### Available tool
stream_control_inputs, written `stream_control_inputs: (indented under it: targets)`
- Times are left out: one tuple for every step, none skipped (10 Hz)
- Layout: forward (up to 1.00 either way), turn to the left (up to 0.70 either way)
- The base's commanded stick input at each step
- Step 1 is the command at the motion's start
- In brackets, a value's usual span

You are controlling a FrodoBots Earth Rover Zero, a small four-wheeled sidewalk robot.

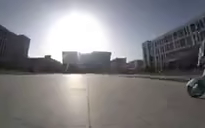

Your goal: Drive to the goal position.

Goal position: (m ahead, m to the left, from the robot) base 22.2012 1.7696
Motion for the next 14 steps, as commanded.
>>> stream_control_inputs:
  targets:
    - [1.0, 0.03]
    - [1.0, 0.03]
    - [1.0, 0.03]
    - [1.0, 0.03]
    - [1.0, 0.03]
    - [1.0, 0.03]
    - [1.0, 0.03]
    - [1.0, 0.03]
    - [1.0, 0.03]
    - [1.0, 0.03]
    - [1.0, 0.03]
    - [1.0, 0.03]
    - [1.0, 0.03]
    - [1.0, 0.03]
